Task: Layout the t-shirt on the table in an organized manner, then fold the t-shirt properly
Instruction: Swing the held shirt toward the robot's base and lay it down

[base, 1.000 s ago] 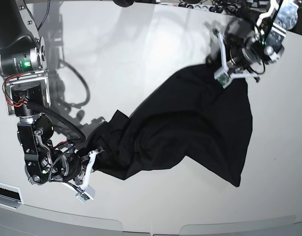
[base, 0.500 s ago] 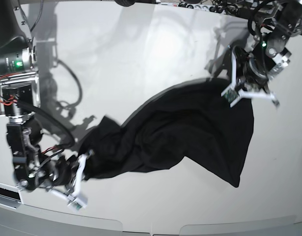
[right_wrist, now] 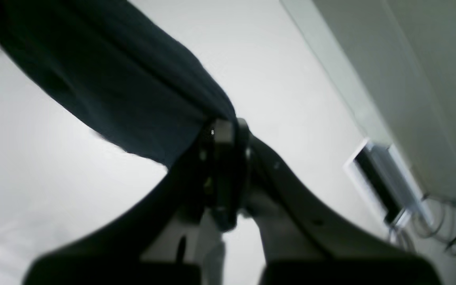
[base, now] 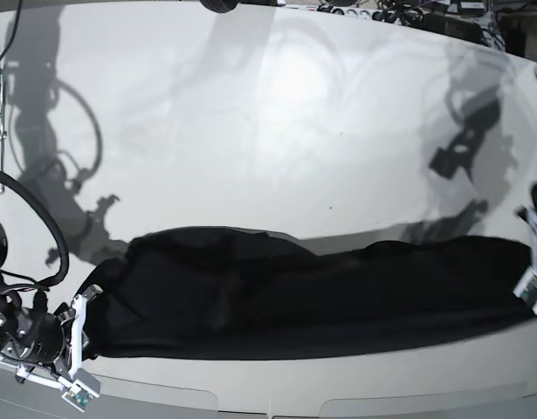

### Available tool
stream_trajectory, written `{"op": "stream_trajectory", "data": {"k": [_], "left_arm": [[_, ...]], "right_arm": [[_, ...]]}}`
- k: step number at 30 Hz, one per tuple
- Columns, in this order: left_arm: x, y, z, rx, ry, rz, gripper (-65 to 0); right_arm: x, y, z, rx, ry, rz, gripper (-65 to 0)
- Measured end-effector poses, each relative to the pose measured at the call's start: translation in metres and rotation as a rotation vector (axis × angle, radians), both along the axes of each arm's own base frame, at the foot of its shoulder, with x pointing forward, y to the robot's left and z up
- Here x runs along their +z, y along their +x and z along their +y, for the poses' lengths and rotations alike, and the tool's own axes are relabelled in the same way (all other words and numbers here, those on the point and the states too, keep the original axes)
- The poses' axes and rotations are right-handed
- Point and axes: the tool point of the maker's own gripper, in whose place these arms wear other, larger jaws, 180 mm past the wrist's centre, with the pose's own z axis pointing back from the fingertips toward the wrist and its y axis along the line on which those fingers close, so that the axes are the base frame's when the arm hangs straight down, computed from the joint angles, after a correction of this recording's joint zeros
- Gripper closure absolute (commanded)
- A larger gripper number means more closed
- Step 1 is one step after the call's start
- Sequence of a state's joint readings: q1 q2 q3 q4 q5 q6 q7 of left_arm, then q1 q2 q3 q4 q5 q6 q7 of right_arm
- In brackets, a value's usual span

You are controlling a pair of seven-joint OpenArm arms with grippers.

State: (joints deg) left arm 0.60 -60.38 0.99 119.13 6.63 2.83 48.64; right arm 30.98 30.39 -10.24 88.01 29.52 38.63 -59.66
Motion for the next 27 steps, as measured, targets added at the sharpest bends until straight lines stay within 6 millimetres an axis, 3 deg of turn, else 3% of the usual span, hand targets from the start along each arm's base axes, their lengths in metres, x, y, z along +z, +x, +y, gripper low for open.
{"op": "stream_trajectory", "data": {"k": [6,10,14,17,20,22,24,27], "left_arm": [[0.084,0.025,-0.007,-0.119,-0.035,-0.137,0.0],[0.107,0.033,0.004,-0.116,-0.14,-0.138,0.0],[0.084,0.036,0.02,-0.057,-0.288,-0.014,0.0],[0.034,0.027,0.013,-0.094,-0.388,0.219,0.0],[-0.018,0.004,-0.002,-0.193,-0.459,0.482,0.0],[-0.04,-0.011,-0.009,-0.262,-0.489,0.602,0.0],[-0.045,-0.015,-0.015,-0.324,-0.532,0.635,0.0],[-0.019,0.011,-0.008,-0.353,-0.545,0.467,0.0]], "right_arm": [[0.035,0.0,-0.02,-0.046,-0.054,-0.094,0.0],[0.038,-0.002,-0.027,-0.066,-0.044,-0.09,0.0],[0.024,-0.022,-0.007,0.049,0.005,0.031,0.0],[0.008,-0.047,0.007,0.129,0.053,0.168,0.0],[-0.002,-0.071,0.022,0.197,0.134,0.28,0.0],[-0.003,-0.08,0.035,0.239,0.207,0.303,0.0],[-0.01,-0.078,0.03,0.215,0.171,0.305,0.0],[-0.005,-0.05,0.007,0.121,0.066,0.165,0.0]]}}
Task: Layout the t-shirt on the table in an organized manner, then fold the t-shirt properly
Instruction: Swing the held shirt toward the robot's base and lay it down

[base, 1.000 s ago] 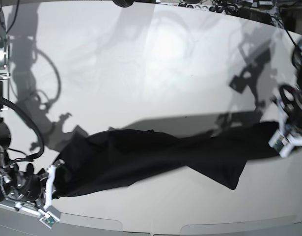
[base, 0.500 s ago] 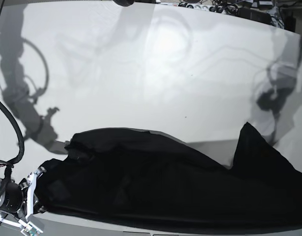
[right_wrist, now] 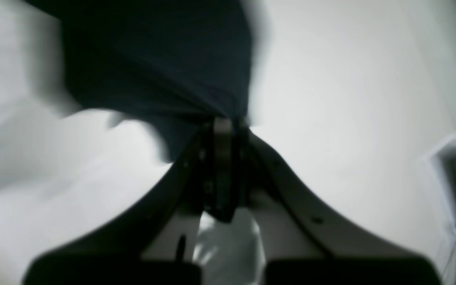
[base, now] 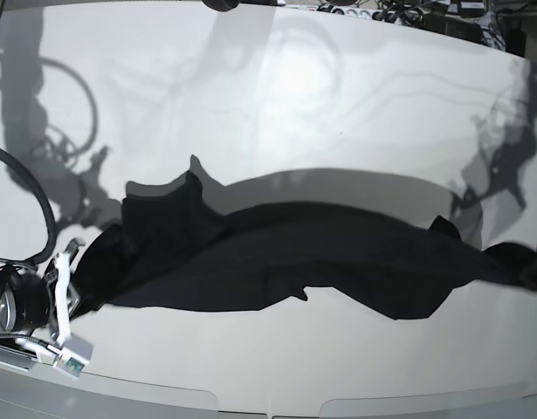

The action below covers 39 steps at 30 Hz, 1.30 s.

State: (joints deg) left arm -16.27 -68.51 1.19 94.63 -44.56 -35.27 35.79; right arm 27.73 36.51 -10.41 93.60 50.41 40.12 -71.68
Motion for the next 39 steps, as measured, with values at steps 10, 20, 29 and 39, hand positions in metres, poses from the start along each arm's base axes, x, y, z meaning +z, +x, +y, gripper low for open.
{"op": "stream_trajectory", "data": {"k": [10,20,29,39], "left_arm": [[0.293,0.031,0.054,0.332,-0.184,-0.86,0.0],[0.268,0.027,0.035,0.225,-0.148,-0.693,0.0],[0.109,0.018,-0.02,-0.066,-0.146,-0.211,0.0],[0.07,0.008,-0.043,-0.146,-0.217,-0.135,0.0]], "right_arm": [[0.195,0.093,-0.048,-0.337,0.004,-0.637,0.0],[0.26,0.086,-0.068,-0.367,-0.013,-0.718,0.0],[0.132,0.062,-0.088,-0.374,-0.161,-0.329,0.0],[0.148,0.029,-0.165,-0.502,-0.297,-0.295,0.0]]}}
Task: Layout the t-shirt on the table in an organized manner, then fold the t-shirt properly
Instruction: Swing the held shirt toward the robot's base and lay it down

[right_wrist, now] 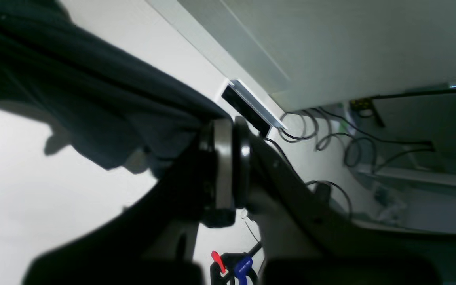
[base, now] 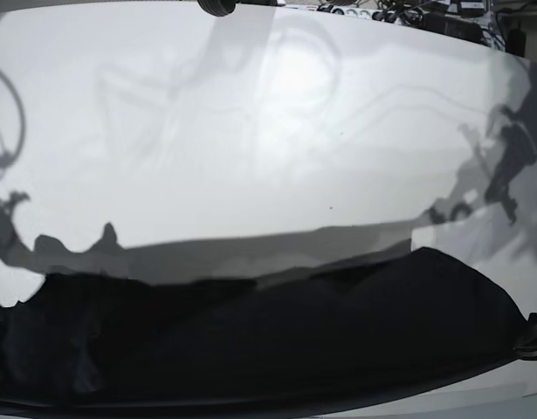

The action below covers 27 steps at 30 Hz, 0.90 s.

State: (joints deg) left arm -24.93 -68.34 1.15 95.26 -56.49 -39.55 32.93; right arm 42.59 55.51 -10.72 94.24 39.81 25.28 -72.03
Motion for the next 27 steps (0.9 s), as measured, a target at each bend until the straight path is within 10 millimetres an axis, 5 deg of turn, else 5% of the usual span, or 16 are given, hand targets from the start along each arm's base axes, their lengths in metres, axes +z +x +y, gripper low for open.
{"op": "stream_trajectory", "data": {"k": [9,16,21,27], "left_arm": [[0.037,0.033,0.037,0.209,0.089,-0.275,0.0],[0.063,0.029,0.049,0.215,0.128,-0.343,0.0],[0.052,0.018,0.038,0.115,0.147,-0.269,0.0],[0.01,-0.003,0.023,-0.022,0.175,-0.118,0.0]], "right_arm": [[0.003,-0.016,0.013,0.121,0.08,0.059,0.0],[-0.001,-0.024,0.027,0.198,0.122,0.106,0.0],[-0.004,-0.026,0.023,0.185,0.112,0.129,0.0],[-0.007,-0.031,0.028,0.212,0.133,0.156,0.0]]}}
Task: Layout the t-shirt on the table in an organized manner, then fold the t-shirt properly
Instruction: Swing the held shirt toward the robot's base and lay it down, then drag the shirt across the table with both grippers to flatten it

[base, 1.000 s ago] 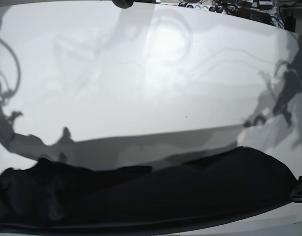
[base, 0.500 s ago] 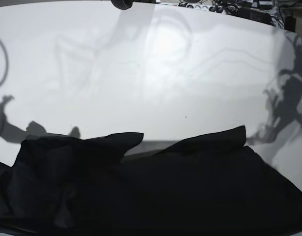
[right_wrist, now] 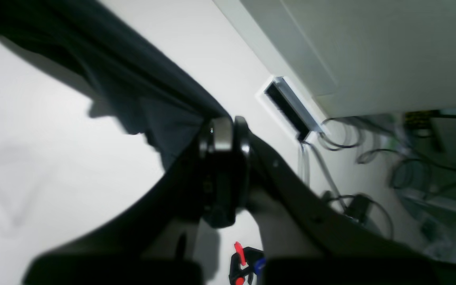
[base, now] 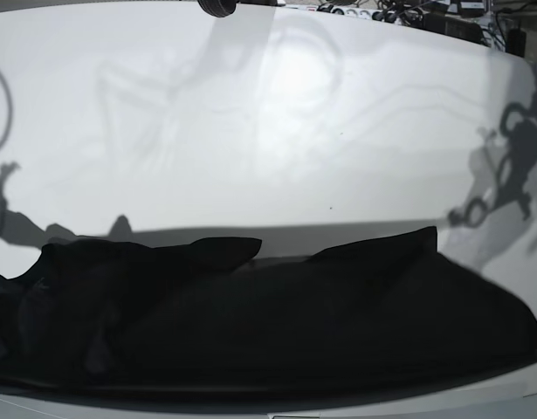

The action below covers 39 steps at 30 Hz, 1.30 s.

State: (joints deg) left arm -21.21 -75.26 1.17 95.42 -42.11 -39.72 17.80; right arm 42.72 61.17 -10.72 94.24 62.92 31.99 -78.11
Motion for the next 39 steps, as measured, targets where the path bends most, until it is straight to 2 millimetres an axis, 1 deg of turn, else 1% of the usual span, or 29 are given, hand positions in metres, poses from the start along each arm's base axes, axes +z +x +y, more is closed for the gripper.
{"op": "stream_trajectory", "data": {"k": [2,5,8,10,16,18,22,25,27,28,31,35,39], "left_arm": [[-0.007,-0.002,0.002,-0.004,0.023,0.019,0.0],[-0.011,-0.002,0.005,0.001,0.043,0.024,0.0],[-0.021,-0.005,0.004,-0.002,0.049,0.049,0.0],[-0.03,-0.009,0.003,-0.015,0.088,0.062,0.0],[-0.056,-0.026,-0.016,-0.087,0.167,0.112,0.0],[-0.063,-0.031,-0.019,-0.1,0.183,0.127,0.0],[-0.088,-0.044,-0.017,-0.101,0.225,0.203,0.0],[-0.094,-0.048,-0.017,-0.105,0.23,0.223,0.0],[-0.093,-0.047,-0.012,-0.103,0.271,0.214,0.0],[-0.092,-0.046,-0.009,-0.101,0.293,0.205,0.0],[-0.09,-0.046,-0.005,-0.1,0.317,0.202,0.0],[-0.087,-0.047,-0.005,-0.11,0.317,0.197,0.0],[-0.087,-0.047,-0.006,-0.11,0.313,0.198,0.0]], "right_arm": [[-0.002,-0.004,0.009,0.052,0.022,0.019,0.0],[-0.003,-0.003,0.013,0.062,0.032,0.022,0.0],[-0.006,-0.003,0.016,0.067,0.037,0.032,0.0],[-0.006,-0.003,0.016,0.069,0.038,0.032,0.0],[-0.007,-0.004,0.016,0.069,0.039,0.039,0.0],[-0.007,-0.006,0.022,0.107,0.051,0.045,0.0],[-0.005,-0.012,0.04,0.189,0.122,0.057,0.0],[-0.008,-0.018,0.053,0.25,0.168,0.074,0.0],[-0.019,-0.026,0.062,0.295,0.211,0.112,0.0],[-0.027,-0.03,0.065,0.304,0.23,0.139,0.0],[-0.053,-0.042,0.068,0.312,0.219,0.212,0.0],[-0.069,-0.056,0.08,0.352,0.215,0.251,0.0],[-0.094,-0.082,0.096,0.408,0.189,0.324,0.0]]}}
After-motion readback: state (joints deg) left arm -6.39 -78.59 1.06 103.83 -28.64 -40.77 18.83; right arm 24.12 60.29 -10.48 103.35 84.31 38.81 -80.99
